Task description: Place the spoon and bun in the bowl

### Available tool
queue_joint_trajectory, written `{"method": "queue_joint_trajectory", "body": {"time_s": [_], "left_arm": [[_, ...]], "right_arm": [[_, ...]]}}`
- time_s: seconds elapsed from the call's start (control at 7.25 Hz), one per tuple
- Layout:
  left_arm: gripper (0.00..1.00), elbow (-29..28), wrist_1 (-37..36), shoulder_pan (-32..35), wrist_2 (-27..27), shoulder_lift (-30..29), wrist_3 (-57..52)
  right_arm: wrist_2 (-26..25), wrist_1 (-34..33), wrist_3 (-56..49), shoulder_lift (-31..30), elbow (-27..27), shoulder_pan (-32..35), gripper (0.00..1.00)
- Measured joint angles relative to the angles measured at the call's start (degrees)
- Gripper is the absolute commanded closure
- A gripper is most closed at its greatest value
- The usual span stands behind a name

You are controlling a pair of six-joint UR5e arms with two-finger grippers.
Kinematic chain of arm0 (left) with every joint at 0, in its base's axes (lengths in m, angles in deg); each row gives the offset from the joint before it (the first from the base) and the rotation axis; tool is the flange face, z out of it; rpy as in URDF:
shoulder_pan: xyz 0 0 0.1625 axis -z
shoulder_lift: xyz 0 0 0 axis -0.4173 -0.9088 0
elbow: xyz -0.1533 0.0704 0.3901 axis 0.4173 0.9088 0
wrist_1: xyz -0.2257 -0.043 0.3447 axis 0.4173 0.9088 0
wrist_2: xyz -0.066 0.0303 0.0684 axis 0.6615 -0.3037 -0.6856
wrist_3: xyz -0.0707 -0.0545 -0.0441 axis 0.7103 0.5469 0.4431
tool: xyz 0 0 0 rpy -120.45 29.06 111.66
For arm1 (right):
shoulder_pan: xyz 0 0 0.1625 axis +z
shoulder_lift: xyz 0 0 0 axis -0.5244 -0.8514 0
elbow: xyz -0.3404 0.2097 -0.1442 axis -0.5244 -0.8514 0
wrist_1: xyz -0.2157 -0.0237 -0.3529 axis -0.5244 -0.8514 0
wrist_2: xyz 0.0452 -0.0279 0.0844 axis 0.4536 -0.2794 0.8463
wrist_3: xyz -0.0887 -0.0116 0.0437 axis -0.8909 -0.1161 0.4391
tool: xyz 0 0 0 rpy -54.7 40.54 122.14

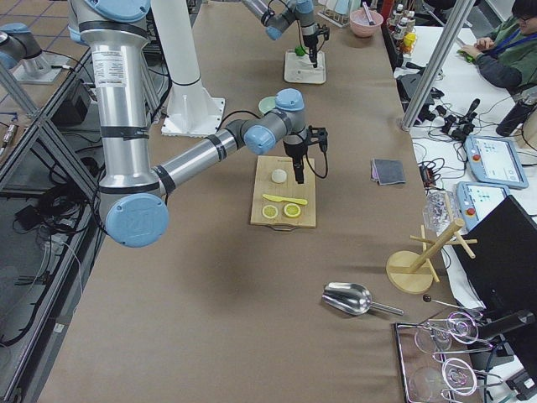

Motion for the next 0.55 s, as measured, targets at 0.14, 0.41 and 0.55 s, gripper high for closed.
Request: {"method": "queue_joint_trajectory", "body": {"time_s": [0.14,0.41,0.55], "left_arm": [[1.0,1.6,-0.2,-0.4,0.0,-1.8,4.9],[1.0,3.6,-0.3,-5.7,-2.5,-7.3,17.9],[1.0,4.8,-0.4,-9.8,-6.5,-9.3,22.9]], "right_arm": [[0.0,0.0,0.2,0.0,0.0,0.0,0.0],[0.0,0.0,0.5,0.0,0.0,-0.1,0.0],[0.0,0.0,0.5,0.0,0.0,-0.1,0.0]]}}
